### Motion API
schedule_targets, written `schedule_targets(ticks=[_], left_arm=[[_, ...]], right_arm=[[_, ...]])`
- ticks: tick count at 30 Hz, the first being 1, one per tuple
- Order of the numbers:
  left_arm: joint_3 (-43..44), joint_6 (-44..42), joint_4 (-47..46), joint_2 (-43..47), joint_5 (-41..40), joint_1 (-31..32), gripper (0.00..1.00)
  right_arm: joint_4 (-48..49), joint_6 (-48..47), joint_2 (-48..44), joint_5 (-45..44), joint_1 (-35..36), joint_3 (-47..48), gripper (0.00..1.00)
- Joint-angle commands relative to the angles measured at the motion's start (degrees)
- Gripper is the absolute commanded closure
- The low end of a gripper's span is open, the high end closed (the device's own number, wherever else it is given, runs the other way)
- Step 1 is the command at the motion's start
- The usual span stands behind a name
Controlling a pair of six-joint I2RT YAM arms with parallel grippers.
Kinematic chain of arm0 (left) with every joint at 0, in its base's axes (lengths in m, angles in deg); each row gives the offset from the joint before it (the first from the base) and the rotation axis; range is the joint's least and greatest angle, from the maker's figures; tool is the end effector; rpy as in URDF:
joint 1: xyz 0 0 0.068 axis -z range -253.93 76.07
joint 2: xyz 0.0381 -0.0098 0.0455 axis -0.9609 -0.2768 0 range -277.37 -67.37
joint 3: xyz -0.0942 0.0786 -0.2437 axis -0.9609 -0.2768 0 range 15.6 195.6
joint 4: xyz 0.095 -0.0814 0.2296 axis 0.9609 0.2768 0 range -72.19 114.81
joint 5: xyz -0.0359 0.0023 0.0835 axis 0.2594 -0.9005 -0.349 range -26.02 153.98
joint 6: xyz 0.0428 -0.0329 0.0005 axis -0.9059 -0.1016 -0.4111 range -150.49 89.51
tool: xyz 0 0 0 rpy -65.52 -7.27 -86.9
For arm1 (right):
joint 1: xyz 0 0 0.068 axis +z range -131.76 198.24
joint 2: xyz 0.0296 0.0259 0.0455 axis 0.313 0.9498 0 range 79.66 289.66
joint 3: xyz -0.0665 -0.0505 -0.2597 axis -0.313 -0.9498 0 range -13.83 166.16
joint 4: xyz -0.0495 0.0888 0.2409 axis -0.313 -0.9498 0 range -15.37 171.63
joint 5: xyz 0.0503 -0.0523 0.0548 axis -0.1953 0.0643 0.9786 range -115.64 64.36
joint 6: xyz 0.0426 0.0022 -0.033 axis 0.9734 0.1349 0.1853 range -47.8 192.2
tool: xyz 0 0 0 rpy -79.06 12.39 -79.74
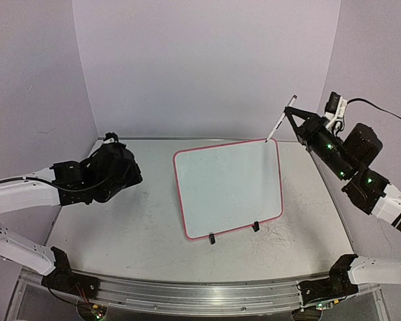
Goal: Write a sentence on the whiteboard
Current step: Put down the pen cap at the corner of the board.
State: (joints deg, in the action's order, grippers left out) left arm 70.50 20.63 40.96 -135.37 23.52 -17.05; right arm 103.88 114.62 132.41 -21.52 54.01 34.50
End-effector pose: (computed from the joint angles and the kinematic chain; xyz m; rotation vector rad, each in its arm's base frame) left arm 0.1586 -0.2008 0.3014 -0.2760 2.0417 -0.3915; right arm 0.1717 0.1268 0.3981 0.0119 1.3588 1.2122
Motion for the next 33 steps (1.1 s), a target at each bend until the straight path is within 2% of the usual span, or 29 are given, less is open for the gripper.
schedule_targets(ticks=[1,9,14,18,25,33], left_arm=[[-5.23,9.71,4.5,-4.24,-0.87,-2.22,1.0],[-1.63,9.68,2.31,-20.82,0.85,-3.18,1.0],[-3.38,6.3,-8.07,-28.34,5.14,-3.83,1.0],[-3.57,5.85,-11.36,-33.84,5.42,-3.88,1.0],[-6.86,7.9,-15.19,-37.89,4.7,-3.79,0.94],[-7.98,7.07,-15.63,-37.42,5.12,-3.79,0.79]], right_arm=[[0.36,-1.82,-1.68,-0.15,0.11,1.5,1.0],[-0.02,-2.23,-0.44,0.48,0.13,1.91,1.0],[0.04,-1.82,-0.86,0.62,0.12,1.52,1.0],[-0.08,-1.85,-1.84,0.53,0.14,1.04,1.0],[-0.54,-1.22,-2.55,0.46,0.1,-0.24,1.0],[-0.55,-1.29,-1.34,0.96,0.1,0.4,1.0]])
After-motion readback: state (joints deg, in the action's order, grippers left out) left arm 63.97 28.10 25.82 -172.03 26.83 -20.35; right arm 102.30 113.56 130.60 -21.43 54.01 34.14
